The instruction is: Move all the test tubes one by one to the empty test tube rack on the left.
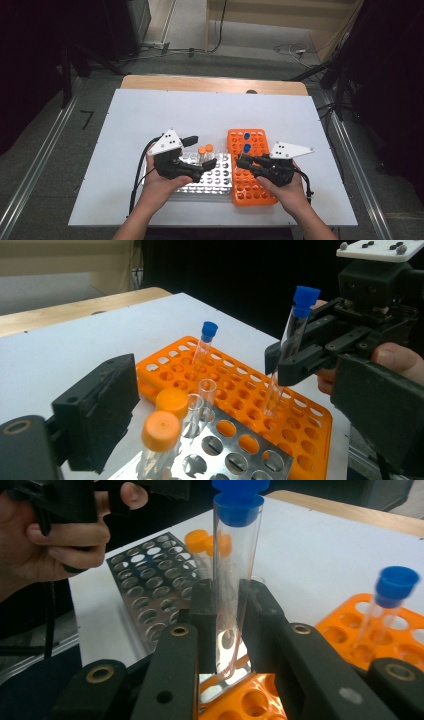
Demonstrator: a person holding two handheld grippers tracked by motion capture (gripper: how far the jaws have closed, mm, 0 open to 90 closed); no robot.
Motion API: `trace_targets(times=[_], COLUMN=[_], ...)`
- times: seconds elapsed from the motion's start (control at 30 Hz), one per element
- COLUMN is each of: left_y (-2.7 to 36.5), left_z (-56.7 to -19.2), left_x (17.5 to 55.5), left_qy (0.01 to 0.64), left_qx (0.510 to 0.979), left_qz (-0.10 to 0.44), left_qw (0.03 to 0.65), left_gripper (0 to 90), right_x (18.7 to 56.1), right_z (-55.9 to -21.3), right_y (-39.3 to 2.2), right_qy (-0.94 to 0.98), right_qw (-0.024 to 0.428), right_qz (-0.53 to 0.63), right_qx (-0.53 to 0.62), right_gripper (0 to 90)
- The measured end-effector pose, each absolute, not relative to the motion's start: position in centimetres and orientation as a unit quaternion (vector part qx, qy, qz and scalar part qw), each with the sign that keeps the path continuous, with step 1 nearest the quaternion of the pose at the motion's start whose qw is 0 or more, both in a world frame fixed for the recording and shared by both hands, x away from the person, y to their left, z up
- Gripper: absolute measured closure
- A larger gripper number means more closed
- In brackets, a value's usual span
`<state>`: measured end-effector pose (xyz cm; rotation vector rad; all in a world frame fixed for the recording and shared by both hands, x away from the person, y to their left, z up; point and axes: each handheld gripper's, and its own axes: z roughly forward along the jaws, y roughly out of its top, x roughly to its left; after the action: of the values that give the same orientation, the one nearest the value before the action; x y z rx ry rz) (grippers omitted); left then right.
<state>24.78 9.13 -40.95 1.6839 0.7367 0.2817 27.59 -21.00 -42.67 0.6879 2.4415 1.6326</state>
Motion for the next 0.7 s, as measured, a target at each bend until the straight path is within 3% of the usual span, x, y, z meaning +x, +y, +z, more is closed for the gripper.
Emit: trace_targets(times=[0.7], left_y=[6.9], left_z=[-40.2], left_x=[23.4], left_qy=[0.239], left_qx=[0.743], left_qz=[0.087], left_qw=[0.619], left_gripper=[54.5], right_x=[25.3], right_z=[-42.8], right_y=[-17.4], right_qy=[0.826], right_qw=[0.033], right_qz=[0.533], right_qx=[0.179], right_gripper=[74.6])
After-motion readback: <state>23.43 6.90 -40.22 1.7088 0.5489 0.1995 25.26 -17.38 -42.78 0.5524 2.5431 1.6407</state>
